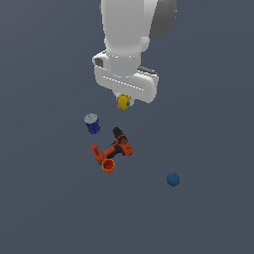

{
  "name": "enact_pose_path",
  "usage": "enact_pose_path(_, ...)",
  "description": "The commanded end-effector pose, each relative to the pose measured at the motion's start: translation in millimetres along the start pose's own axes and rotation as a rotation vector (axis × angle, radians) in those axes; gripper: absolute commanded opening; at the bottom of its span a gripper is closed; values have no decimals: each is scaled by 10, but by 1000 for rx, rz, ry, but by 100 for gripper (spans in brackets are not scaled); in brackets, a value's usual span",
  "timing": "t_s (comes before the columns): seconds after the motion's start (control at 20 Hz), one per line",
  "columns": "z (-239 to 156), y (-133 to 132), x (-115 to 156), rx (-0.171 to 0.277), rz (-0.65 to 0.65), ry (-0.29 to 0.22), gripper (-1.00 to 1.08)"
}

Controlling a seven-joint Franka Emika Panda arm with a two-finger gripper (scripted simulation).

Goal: Pick up a designated object from a clutter of objects.

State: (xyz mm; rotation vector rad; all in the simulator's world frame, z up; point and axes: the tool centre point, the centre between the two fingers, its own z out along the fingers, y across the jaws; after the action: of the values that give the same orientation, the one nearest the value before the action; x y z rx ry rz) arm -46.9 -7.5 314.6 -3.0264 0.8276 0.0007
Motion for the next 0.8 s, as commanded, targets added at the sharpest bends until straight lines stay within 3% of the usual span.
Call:
enact_pose_path(0.0,-200,135,89,-1,-1,0,-100)
enact_pose_path(0.35,-580,379,283,-3,0,1,-100)
enact_pose_path(0.75,-723,460,368,-4,0,2,-100)
